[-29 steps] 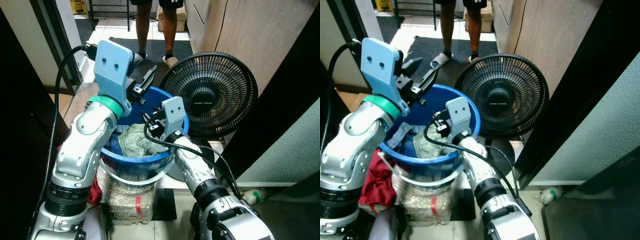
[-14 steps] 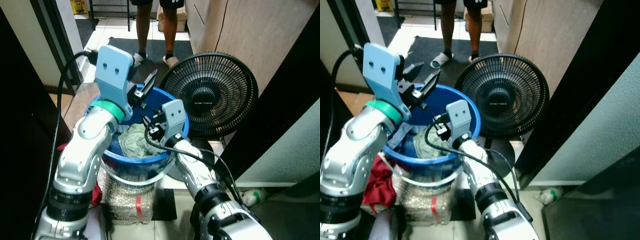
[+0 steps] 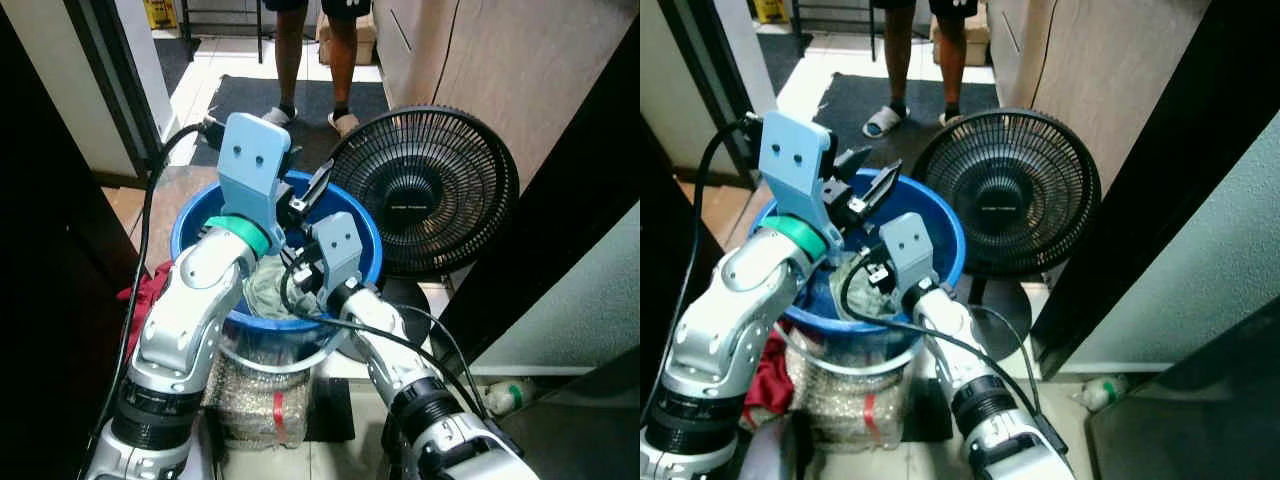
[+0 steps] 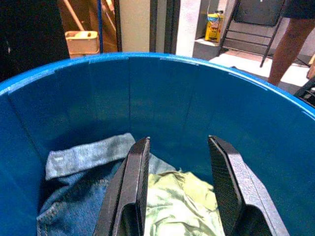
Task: Clothes washing
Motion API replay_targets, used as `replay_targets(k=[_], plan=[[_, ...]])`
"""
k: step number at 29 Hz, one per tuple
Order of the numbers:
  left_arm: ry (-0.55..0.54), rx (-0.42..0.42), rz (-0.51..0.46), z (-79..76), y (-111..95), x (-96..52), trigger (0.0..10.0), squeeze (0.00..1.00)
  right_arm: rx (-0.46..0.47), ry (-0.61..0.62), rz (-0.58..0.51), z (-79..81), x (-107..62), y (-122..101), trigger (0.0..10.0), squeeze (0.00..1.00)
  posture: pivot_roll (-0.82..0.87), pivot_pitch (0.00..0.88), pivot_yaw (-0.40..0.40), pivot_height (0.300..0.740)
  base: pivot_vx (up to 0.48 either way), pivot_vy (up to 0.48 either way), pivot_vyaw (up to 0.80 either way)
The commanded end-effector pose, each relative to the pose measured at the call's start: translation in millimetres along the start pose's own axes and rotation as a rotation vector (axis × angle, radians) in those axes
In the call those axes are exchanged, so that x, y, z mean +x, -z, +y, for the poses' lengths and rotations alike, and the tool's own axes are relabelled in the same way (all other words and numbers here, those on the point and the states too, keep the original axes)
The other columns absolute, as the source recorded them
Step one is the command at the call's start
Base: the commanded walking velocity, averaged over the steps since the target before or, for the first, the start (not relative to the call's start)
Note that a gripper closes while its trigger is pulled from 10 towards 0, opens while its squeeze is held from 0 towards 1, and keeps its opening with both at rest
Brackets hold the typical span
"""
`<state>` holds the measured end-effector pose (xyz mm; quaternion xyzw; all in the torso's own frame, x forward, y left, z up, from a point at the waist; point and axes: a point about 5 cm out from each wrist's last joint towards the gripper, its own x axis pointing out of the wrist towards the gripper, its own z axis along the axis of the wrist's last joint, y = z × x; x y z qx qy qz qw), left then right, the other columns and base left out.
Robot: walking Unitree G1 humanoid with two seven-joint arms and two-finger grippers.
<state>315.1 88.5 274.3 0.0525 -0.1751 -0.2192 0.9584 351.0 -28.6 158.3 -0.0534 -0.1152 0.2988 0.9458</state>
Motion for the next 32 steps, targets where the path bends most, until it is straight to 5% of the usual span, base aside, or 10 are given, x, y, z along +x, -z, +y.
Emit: replay_targets(k=[1, 6, 10, 11, 15, 22, 29, 32], plan=[[0.011, 0.008, 0.036, -2.4, 10, -2.2, 10.0, 0.00, 0.013, 0.014, 0.051, -0.9, -7.9, 13, 10.0, 0.00, 0.16, 0.108, 0.017, 0.490, 0.000, 0.000, 0.00], [0.002, 0.002, 0.067, -1.8, 17, -5.9, 10.0, 0.00, 0.070, 0.034, -0.051, -20.2, -17.8, -6, 10.0, 0.00, 0.16, 0.108, 0.015, 0.490, 0.000, 0.000, 0.00], [-0.004, -0.008, 0.062, -1.3, 16, -5.5, 10.0, 0.00, 0.068, -0.024, -0.072, -20.8, -25.4, -12, 10.0, 0.00, 0.16, 0.106, 0.016, 0.490, 0.000, 0.000, 0.00], [-0.009, -0.028, 0.054, -0.9, 14, -4.1, 10.0, 0.00, 0.042, -0.144, -0.054, -16.8, -39.7, -10, 10.0, 0.00, 0.15, 0.104, 0.018, 0.490, 0.000, 0.000, 0.00], [-0.008, -0.040, 0.048, -1.1, 13, -1.7, 10.0, 0.00, 0.001, -0.290, 0.039, -7.8, -55.1, 7, 10.0, 0.00, 0.14, 0.102, 0.021, 0.490, 0.000, 0.000, 0.00], [-0.002, -0.046, 0.038, -3.0, 13, 1.1, 10.0, 0.00, -0.040, -0.412, 0.166, 2.6, -70.8, 31, 10.0, 0.00, 0.15, 0.094, 0.017, 0.490, 0.000, 0.000, 0.00], [-0.008, -0.060, 0.029, -2.7, 10, 0.4, 10.0, 0.00, -0.088, -0.348, 0.207, -11.6, -77.7, 35, 10.0, 0.00, 0.15, 0.092, 0.011, 0.490, 0.000, 0.000, 0.00], [-0.012, -0.081, 0.014, 1.1, 4, -1.6, 10.0, 0.00, -0.093, -0.210, 0.172, -34.2, -75.0, 19, 10.0, 0.00, 0.15, 0.092, 0.009, 0.490, 0.000, 0.000, 0.00]])
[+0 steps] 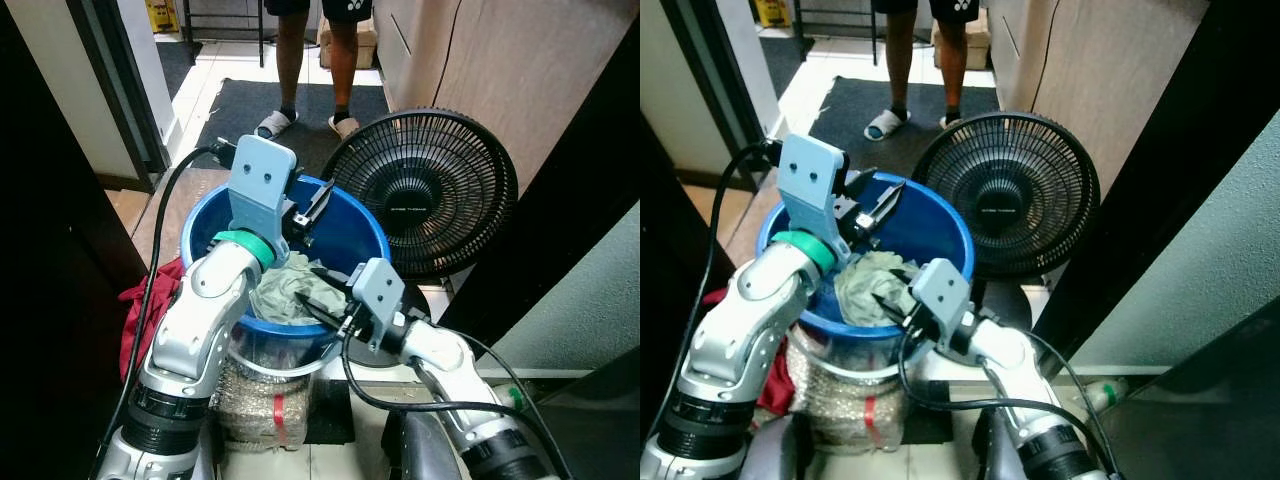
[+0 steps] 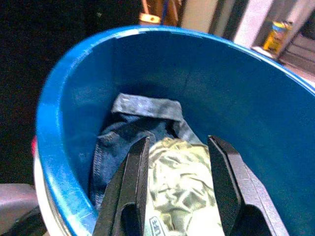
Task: Clothes washing
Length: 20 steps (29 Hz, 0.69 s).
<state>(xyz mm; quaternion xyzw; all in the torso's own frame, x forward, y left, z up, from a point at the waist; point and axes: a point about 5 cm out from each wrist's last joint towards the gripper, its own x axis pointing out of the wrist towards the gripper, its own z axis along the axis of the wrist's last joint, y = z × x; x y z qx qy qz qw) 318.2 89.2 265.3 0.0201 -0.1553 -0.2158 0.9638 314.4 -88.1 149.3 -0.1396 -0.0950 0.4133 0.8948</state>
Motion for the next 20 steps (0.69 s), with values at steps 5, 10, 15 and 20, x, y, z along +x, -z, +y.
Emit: replay_targets(k=[5, 10, 15, 20], plan=[[0.019, -0.027, -0.044, 2.9, -17, -2.8, 10.0, 0.00, 0.065, 0.265, 0.007, -33.0, -21.5, -5, 10.0, 0.00, 0.14, 0.095, 0.011, 0.490, 0.000, 0.000, 0.00], [0.019, -0.051, -0.067, 0.2, -22, 1.0, 10.0, 0.00, 0.086, 0.476, -0.067, -56.8, -38.0, -17, 10.0, 0.00, 0.13, 0.096, 0.019, 0.490, 0.000, 0.000, 0.00], [0.017, -0.061, -0.075, -1.4, -23, 3.9, 10.0, 0.00, 0.101, 0.558, -0.096, -66.1, -43.7, -21, 10.0, 0.00, 0.12, 0.094, 0.027, 0.490, 0.000, 0.000, 0.00], [0.032, -0.014, -0.078, 0.3, -23, 21.8, 10.0, 0.00, 0.118, 0.578, -0.127, -68.6, -36.0, -31, 10.0, 0.00, 0.11, 0.085, 0.038, 0.490, 0.000, 0.000, 0.00]])
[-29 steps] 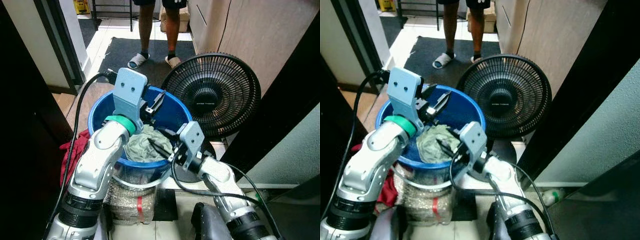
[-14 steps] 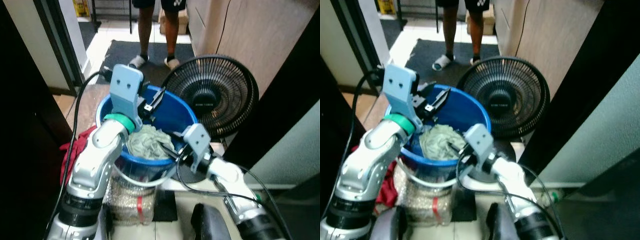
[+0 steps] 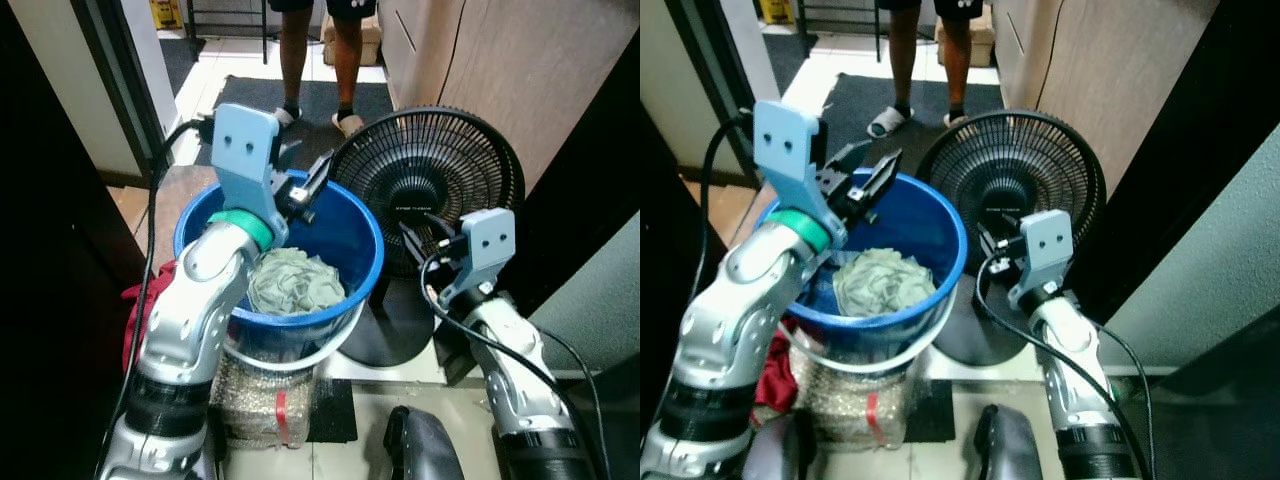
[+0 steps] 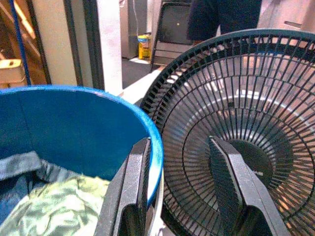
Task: Clothes washing
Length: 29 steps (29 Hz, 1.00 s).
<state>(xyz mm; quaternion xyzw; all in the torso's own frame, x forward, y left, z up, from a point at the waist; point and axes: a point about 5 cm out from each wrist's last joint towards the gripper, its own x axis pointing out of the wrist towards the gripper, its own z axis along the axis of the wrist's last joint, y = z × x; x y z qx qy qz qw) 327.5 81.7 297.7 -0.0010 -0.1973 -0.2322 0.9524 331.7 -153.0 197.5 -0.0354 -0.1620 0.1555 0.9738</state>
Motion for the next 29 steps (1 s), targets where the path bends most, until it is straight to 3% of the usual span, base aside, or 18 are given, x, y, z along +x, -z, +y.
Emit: replay_targets(k=[1, 4, 6, 9, 10, 12, 15, 21, 22, 24, 29], plan=[[-0.013, 0.052, 0.035, 9.6, 9, 4.0, 10.0, 0.00, 0.016, 0.003, -0.007, 2.2, 3.0, -4, 10.0, 0.00, 0.11, 0.085, 0.038, 0.490, 0.000, 0.000, 0.00], [-0.118, 0.149, 0.117, 52.9, 22, -1.9, 10.0, 0.00, 0.013, 0.009, -0.005, 3.8, 8.1, -6, 10.0, 0.00, 0.11, 0.082, 0.039, 0.490, 0.000, 0.000, 0.00], [-0.136, 0.162, 0.129, 59.7, 23, -4.2, 10.0, 0.00, 0.014, 0.012, -0.006, 3.7, 8.8, -7, 10.0, 0.00, 0.11, 0.082, 0.039, 0.490, 0.000, 0.000, 0.00], [-0.200, 0.208, 0.177, 82.4, 30, -18.6, 10.0, 0.00, 0.012, 0.019, -0.009, 2.0, 11.3, -9, 10.0, 0.00, 0.12, 0.085, 0.029, 0.490, 0.000, 0.000, 0.00], [-0.200, 0.208, 0.177, 82.4, 30, -18.6, 10.0, 0.00, 0.012, 0.019, -0.009, 2.0, 11.3, -9, 10.0, 0.00, 0.12, 0.085, 0.029, 0.490, 0.000, 0.000, 0.00], [-0.249, 0.229, 0.221, 97.5, 37, -32.7, 10.0, 0.00, 0.009, 0.019, -0.005, 1.2, 13.0, -8, 10.0, 0.00, 0.12, 0.087, 0.019, 0.490, 0.000, 0.000, 0.00], [-0.279, 0.239, 0.261, 107.7, 47, -44.7, 10.0, 0.00, 0.009, 0.009, 0.002, 2.9, 14.7, -7, 10.0, 0.00, 0.13, 0.090, 0.009, 0.490, 0.000, 0.000, 0.00], [-0.261, 0.166, 0.308, 97.8, 70, -50.7, 10.0, 0.00, 0.010, -0.010, 0.021, 8.4, 17.8, -3, 10.0, 0.00, 0.14, 0.095, -0.007, 0.490, 0.000, 0.000, 0.00], [-0.229, 0.115, 0.316, 81.0, 80, -49.4, 10.0, 0.00, 0.009, -0.020, 0.034, 11.6, 18.8, 0, 10.0, 0.00, 0.14, 0.096, -0.009, 0.490, 0.000, 0.000, 0.00], [-0.212, 0.092, 0.318, 73.5, 83, -49.0, 10.0, 0.00, 0.009, -0.024, 0.038, 13.0, 19.2, 1, 10.0, 0.00, 0.14, 0.096, -0.009, 0.490, 0.000, 0.000, 0.00], [-0.170, 0.089, 0.353, 65.0, 95, -54.9, 10.0, 0.00, 0.005, -0.016, 0.050, 10.1, 17.5, 4, 10.0, 0.00, 0.13, 0.096, -0.007, 0.490, 0.000, 0.000, 0.00]])
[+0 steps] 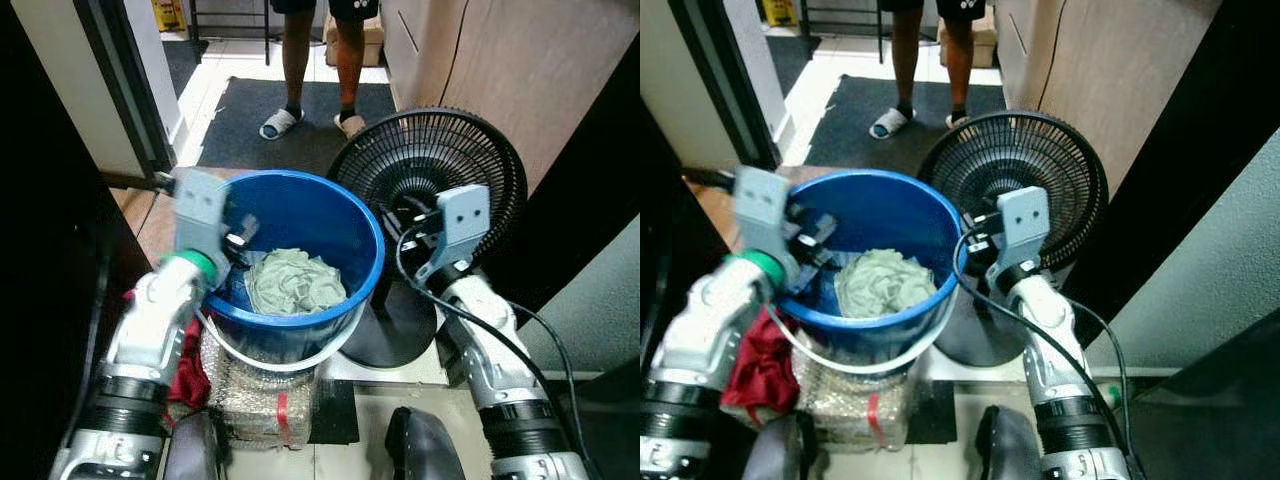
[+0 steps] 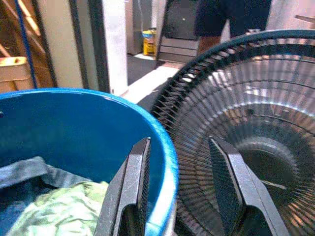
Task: Clothes washing
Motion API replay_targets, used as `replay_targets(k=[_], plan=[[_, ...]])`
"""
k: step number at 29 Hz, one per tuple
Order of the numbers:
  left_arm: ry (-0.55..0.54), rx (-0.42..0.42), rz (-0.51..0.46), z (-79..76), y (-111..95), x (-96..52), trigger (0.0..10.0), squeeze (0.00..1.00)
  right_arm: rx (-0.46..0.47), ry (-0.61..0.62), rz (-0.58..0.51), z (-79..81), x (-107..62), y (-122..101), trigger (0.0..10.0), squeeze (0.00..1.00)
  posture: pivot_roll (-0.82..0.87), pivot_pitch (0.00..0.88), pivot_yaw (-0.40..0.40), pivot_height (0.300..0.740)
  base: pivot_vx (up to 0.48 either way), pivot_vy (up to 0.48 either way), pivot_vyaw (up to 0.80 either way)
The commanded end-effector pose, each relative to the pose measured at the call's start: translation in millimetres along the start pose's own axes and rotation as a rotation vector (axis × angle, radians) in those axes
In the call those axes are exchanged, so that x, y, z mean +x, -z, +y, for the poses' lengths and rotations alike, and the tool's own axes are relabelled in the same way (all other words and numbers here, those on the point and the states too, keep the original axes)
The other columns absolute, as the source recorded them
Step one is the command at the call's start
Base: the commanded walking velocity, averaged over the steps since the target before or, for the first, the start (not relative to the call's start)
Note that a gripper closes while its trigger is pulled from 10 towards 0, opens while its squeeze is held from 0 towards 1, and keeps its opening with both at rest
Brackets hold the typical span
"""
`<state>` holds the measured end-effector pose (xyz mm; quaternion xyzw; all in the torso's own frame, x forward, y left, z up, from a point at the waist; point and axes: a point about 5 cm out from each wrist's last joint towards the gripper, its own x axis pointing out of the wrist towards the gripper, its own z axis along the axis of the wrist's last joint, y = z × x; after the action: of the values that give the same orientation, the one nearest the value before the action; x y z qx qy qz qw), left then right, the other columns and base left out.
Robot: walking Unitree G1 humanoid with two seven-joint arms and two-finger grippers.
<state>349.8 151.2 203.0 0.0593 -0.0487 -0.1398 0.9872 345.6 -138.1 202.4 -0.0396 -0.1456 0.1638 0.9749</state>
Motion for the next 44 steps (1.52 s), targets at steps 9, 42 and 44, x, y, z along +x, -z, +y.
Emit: replay_targets(k=[9, 42, 44], plan=[[0.054, 0.015, 0.057, -19.0, 24, -5.1, 10.0, 0.00, -0.005, 0.023, 0.037, -5.1, -5.7, 10, 10.0, 0.00, 0.12, 0.092, 0.000, 0.490, 0.000, 0.000, 0.00], [-0.097, 0.260, 0.250, 32.9, 77, -30.9, 10.0, 0.00, -0.217, -0.113, 0.102, 9.8, -10.3, 26, 10.0, 0.00, 0.12, 0.084, 0.002, 0.490, 0.000, 0.000, 0.00], [-0.091, 0.254, 0.272, 32.1, 83, -34.8, 10.0, 0.00, -0.222, -0.115, 0.104, 9.7, -10.4, 27, 10.0, 0.00, 0.12, 0.084, 0.002, 0.490, 0.000, 0.000, 0.00]])
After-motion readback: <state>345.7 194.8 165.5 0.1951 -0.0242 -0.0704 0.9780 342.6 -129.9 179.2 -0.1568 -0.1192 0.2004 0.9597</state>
